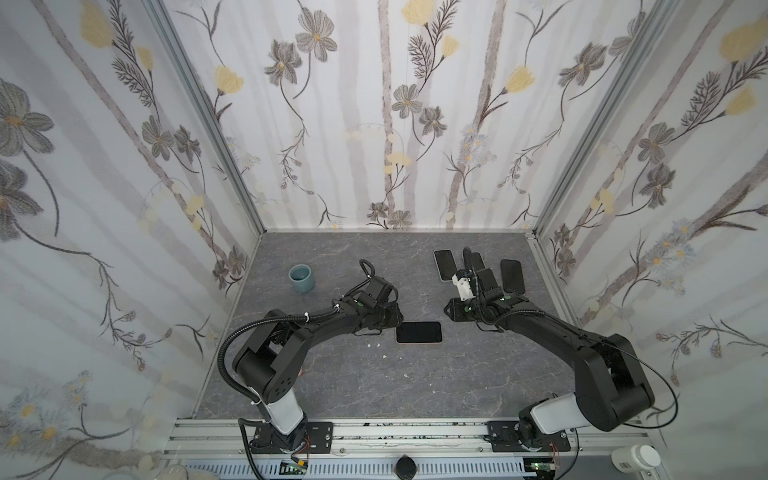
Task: Put the phone into the phone case
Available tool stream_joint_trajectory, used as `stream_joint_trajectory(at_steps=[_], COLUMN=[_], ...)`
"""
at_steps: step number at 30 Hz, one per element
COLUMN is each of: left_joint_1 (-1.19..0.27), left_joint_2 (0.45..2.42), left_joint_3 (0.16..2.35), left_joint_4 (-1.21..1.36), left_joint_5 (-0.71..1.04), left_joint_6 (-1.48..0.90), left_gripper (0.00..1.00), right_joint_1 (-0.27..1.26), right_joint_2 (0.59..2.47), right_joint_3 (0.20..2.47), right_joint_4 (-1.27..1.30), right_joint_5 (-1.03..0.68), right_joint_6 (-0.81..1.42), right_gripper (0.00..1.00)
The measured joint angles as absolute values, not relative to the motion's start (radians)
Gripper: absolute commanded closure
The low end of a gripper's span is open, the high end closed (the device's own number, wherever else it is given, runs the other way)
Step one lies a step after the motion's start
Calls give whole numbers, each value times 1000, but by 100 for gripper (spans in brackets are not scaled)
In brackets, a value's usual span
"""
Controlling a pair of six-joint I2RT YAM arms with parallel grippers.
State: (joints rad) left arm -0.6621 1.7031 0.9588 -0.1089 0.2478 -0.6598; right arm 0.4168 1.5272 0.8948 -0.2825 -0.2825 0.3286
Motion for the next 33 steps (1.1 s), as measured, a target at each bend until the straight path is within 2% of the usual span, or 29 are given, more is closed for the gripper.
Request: stream_joint_trajectory(at_steps=[8, 11, 17, 23, 33], left_joint_1=[-669, -673, -679, -686, -688], left_joint_2=[1715, 1724, 1744, 1748, 1748], left_joint_3=[912, 905, 905, 904, 897], left_joint_4=[-107, -105, -97, -80, -67], left_joint_5=[255, 255, 258, 258, 258], left_joint_6=[-678, -682, -685, -686, -691], left_gripper=[64, 64, 65, 65, 66], right_joint_1=[415, 415, 415, 424, 495], right_joint_2=[1650, 1670, 1705, 1726, 1758], right_joint_3=[900, 900, 915, 934, 937], right_joint_4=[-297, -301, -313, -326, -314], right_joint_5=[-364, -364, -380, -372, -242], right_joint_6=[329, 323, 312, 300, 296], right_gripper=[71, 79, 85, 86, 84])
